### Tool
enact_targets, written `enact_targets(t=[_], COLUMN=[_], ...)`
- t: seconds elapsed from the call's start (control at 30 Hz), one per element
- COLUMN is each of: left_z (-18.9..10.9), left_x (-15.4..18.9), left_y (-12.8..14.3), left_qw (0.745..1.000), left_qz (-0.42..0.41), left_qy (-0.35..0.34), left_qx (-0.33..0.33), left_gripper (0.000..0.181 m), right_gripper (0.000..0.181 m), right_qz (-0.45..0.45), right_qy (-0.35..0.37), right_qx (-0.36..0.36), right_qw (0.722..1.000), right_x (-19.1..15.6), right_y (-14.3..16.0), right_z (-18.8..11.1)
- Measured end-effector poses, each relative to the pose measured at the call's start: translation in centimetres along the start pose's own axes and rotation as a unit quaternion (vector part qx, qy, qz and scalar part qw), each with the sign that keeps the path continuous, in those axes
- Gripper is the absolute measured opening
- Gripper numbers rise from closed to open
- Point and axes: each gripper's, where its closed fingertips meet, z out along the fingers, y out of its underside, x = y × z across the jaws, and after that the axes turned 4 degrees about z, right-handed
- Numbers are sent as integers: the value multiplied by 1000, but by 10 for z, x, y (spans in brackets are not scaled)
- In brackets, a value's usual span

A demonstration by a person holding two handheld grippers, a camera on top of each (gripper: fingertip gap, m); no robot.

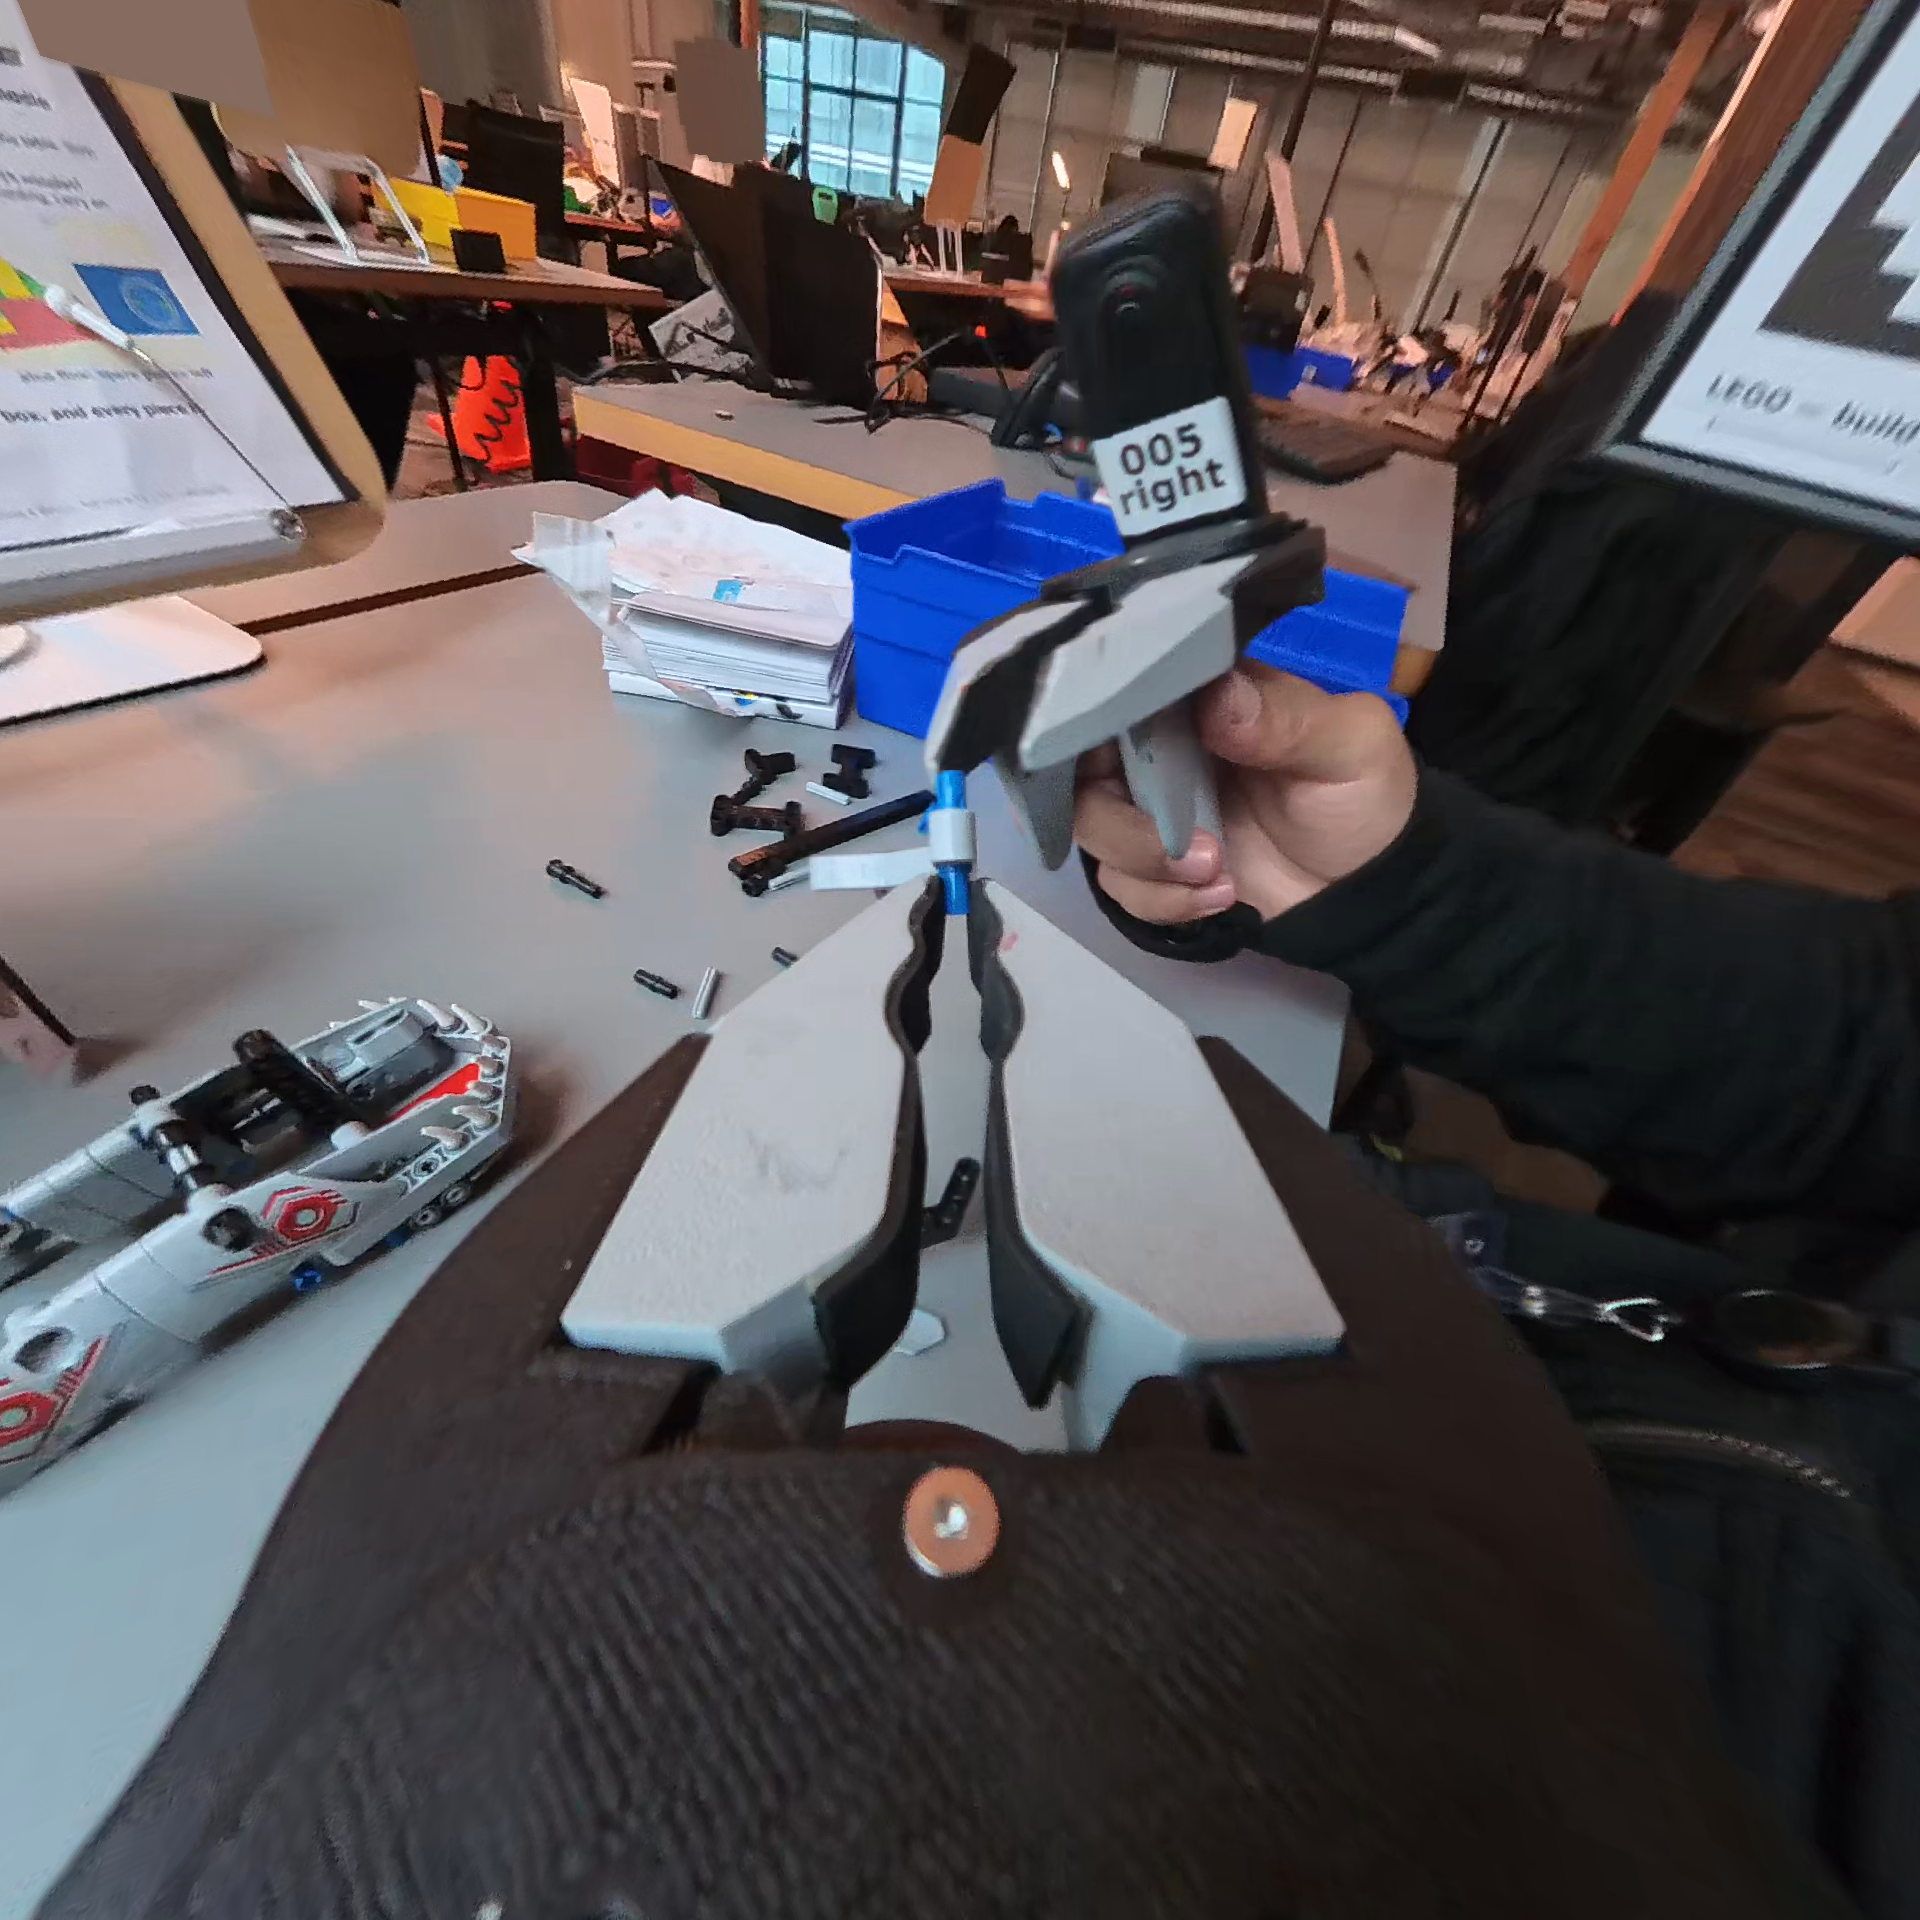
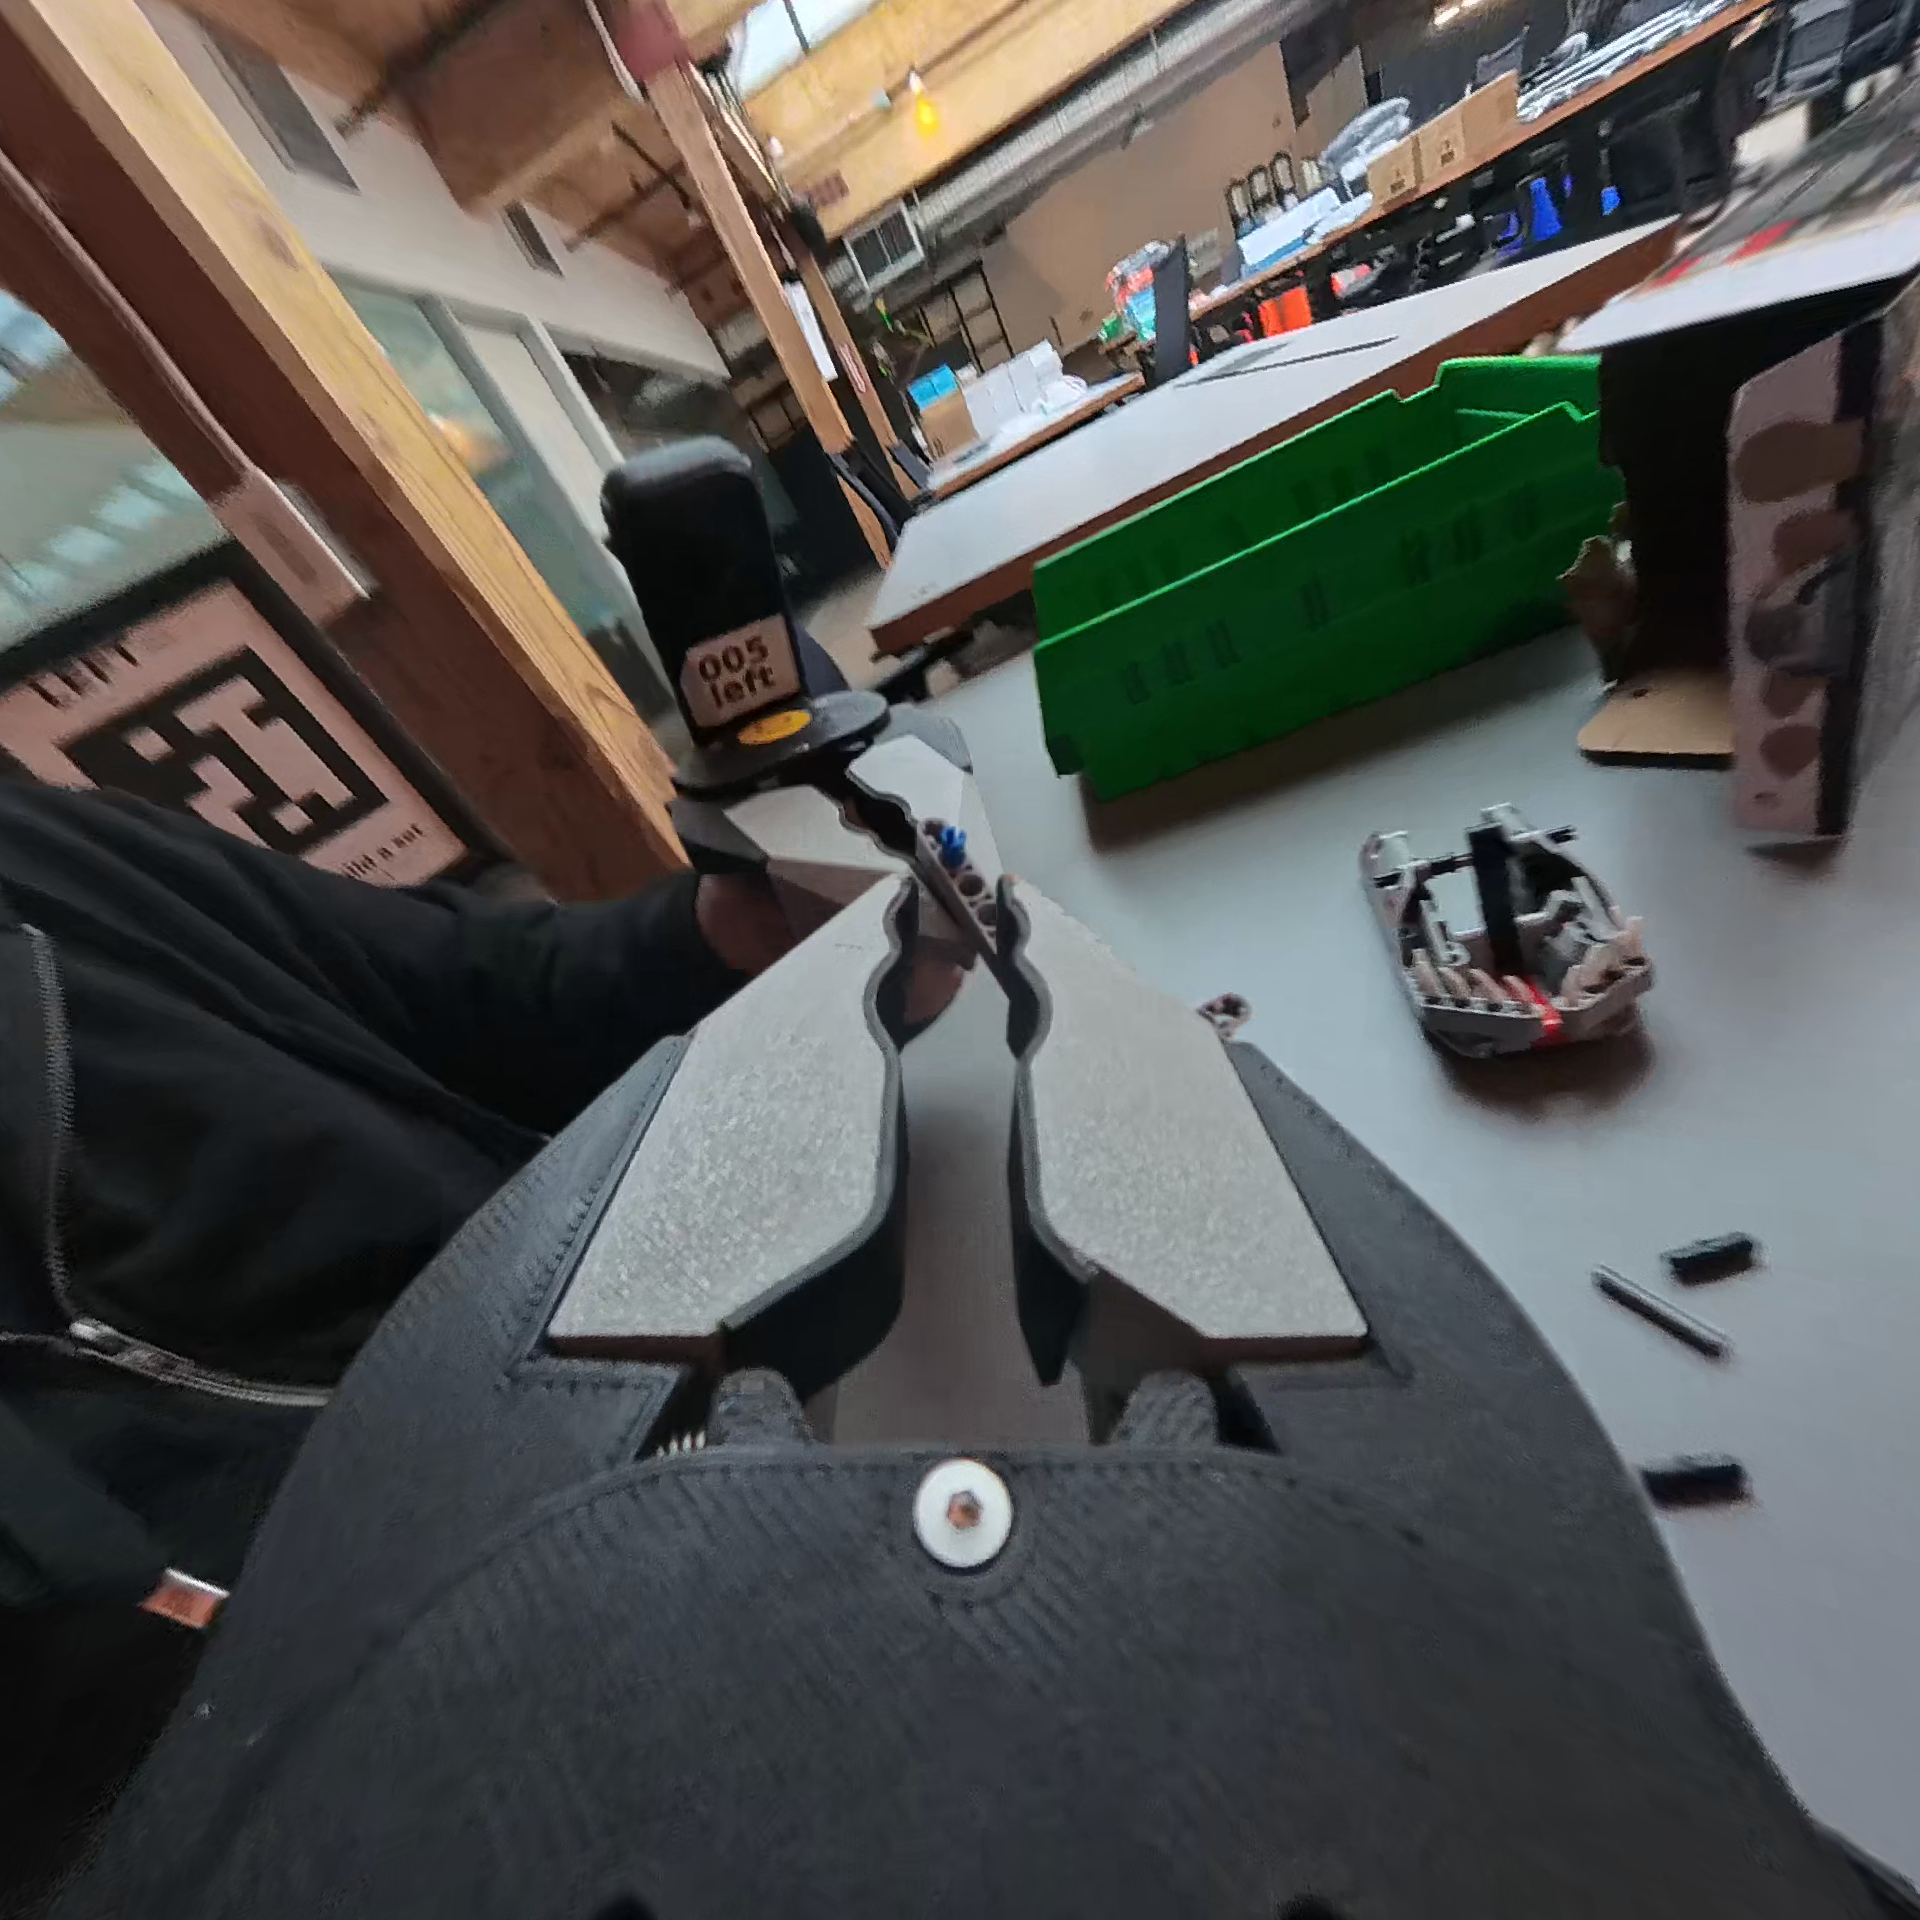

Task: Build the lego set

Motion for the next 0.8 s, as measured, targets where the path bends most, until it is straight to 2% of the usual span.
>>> enact_targets(t=[0.17, 0.27, 0.33, 0.47, 0.57, 0.7, 0.8], left_z=[-3, -2, -2, 0, 0, -3, -5], left_x=[0, 3, 5, 11, 13, 7, -1], left_y=[-5, -6, -6, -5, -6, -5, -3], left_qw=[999, 998, 997, 995, 992, 996, 1000], left_qz=[-42, -60, -66, -81, -108, -79, -6], left_qy=[16, 30, 35, 50, 63, 47, 2], left_qx=[13, 19, 21, 13, 17, 4, -21], left_gripper=[1, 1, 1, 1, 2, 9, 16], right_gripper=[28, 39, 37, 12, 8, 5, 5], right_qz=[-101, -161, -206, -310, -365, -323, -307], right_qy=[61, 103, 149, 224, 254, 258, 247], right_qx=[-43, -94, -127, -155, -166, -173, -169], right_qw=[992, 977, 959, 911, 880, 894, 903], right_x=[-2, 1, 9, 18, 18, 22, 21], right_y=[0, 10, 18, 21, 22, 22, 22], right_z=[-6, -2, -1, 0, 1, -2, -3])
